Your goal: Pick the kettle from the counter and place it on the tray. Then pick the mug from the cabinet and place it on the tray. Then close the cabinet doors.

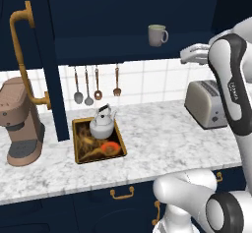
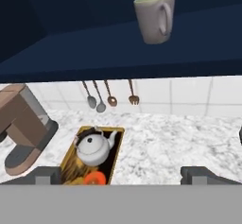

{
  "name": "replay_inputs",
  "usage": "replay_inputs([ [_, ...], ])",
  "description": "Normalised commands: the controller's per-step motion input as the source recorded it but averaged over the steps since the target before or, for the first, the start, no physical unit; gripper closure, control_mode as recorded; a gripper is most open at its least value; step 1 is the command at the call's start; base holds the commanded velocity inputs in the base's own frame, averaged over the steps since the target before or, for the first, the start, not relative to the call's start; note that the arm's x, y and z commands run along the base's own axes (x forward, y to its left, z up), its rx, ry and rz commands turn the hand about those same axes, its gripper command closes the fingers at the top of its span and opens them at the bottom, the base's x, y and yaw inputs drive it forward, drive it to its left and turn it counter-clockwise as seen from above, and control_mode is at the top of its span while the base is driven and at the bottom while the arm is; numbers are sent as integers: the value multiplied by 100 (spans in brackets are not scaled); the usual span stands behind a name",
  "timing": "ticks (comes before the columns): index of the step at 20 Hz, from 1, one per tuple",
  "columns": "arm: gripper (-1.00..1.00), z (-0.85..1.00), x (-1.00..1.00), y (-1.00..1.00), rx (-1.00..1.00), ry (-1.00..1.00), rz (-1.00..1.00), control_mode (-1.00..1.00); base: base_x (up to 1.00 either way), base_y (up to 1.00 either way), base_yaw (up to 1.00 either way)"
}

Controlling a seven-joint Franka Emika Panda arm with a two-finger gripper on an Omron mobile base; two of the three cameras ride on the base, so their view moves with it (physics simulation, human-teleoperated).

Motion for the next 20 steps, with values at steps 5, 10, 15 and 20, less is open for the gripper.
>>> replay_inputs([
  [5,-100,13,28,-34,-1,0,11,-100,0,0,0],
  [10,-100,16,40,-1,0,0,2,-100,0,0,0],
  [15,-100,6,58,0,0,7,0,-100,0,0,0],
  [20,-100,0,59,1,0,0,8,-100,0,0,0],
])
